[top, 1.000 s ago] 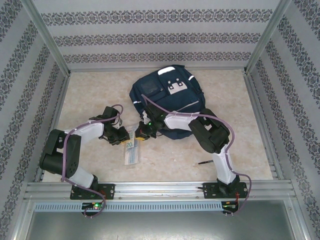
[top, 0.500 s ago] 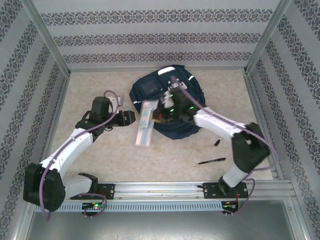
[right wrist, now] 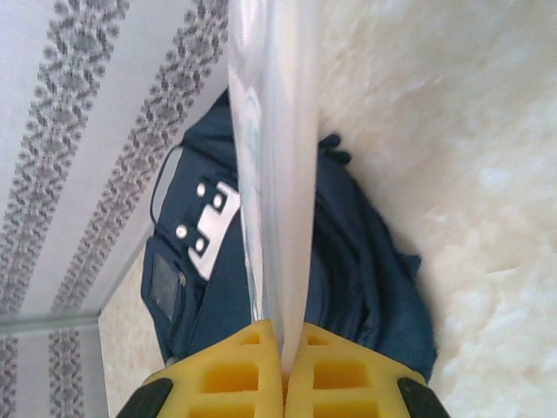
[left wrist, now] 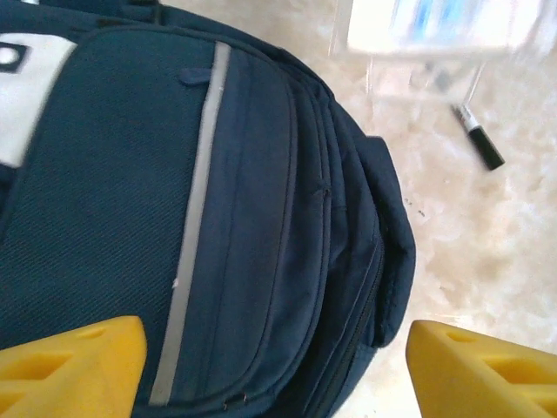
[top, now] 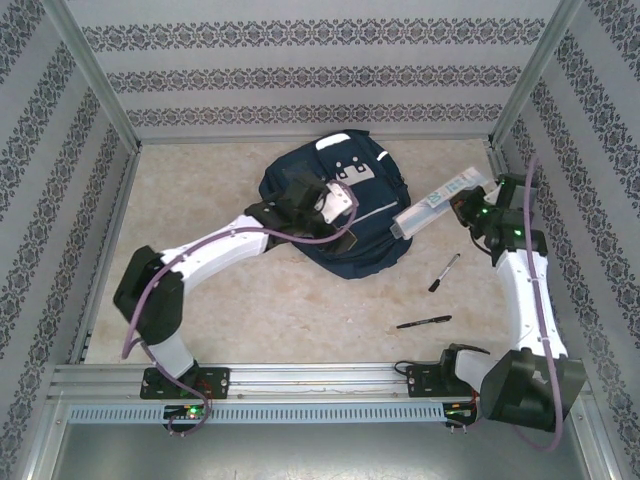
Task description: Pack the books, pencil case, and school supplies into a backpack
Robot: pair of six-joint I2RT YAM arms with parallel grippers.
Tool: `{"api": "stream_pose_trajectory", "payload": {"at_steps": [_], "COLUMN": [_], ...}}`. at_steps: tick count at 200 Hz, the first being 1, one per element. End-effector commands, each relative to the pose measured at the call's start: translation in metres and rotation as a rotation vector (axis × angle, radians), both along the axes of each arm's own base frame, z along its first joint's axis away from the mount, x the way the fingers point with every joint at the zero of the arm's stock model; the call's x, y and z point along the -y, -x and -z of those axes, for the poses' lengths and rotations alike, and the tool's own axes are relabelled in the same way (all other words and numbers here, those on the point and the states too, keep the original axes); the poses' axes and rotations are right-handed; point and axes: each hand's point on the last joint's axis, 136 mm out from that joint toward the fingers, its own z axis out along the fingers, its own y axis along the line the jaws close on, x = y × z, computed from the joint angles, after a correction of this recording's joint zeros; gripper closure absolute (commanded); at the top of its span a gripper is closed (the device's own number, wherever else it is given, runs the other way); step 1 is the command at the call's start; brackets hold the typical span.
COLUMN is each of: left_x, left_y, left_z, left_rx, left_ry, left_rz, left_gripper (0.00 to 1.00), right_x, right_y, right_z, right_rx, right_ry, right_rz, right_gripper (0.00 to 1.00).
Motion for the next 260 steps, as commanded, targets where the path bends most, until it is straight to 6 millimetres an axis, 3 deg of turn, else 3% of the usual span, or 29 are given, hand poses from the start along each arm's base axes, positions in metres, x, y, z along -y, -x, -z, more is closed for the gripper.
{"api": "stream_pose_trajectory", "payload": {"at_steps": [1,30,64,97,116,142,163,183,214,233,260], "left_x": [0.008,0.007,0.003,0.007,0.007,0.016,0.020,0.024,0.012,0.011,0.017], "left_y": [-0.003,-0.038,-0.060,-0.050,-0.050,-0.036,-0.029,-0.028,-0.060,-0.061,-0.055], "left_z": [0.026,0.053,0.073,0.084,0.082,0.075,0.081,0.085,0.098,0.108,0.107], "left_rx": [0.040,0.060,0.072,0.036,0.047,0.015,-0.005,-0.015,0.076,0.073,0.051], "left_ry": [-0.138,-0.265,-0.380,-0.419,-0.428,-0.385,-0.357,-0.343,-0.441,-0.497,-0.464], "left_rz": [0.064,-0.040,-0.089,0.009,0.025,0.110,0.141,0.149,0.035,0.053,0.085], "left_gripper": [0.20,0.20,0.24,0.31,0.41,0.27,0.22,0.22,0.30,0.30,0.31], "right_x": [0.013,0.018,0.013,0.004,-0.003,-0.011,-0.012,-0.013,-0.015,-0.017,-0.018], "right_y": [0.014,0.022,0.029,0.032,0.033,0.036,0.040,0.042,0.043,0.044,0.046], "right_z": [0.007,0.006,0.010,0.017,0.019,0.022,0.022,0.024,0.026,0.026,0.027], "right_rx": [-0.012,0.014,0.020,0.013,0.017,0.018,0.024,0.023,0.019,0.022,0.021], "right_ry": [-0.010,-0.018,-0.023,-0.065,-0.102,-0.136,-0.128,-0.131,-0.136,-0.137,-0.136], "right_rz": [0.029,0.046,0.027,-0.008,-0.036,-0.068,-0.071,-0.071,-0.076,-0.082,-0.089], "right_gripper": [1.00,1.00,1.00,1.00,1.00,1.00,1.00,1.00,1.00,1.00,1.00]}}
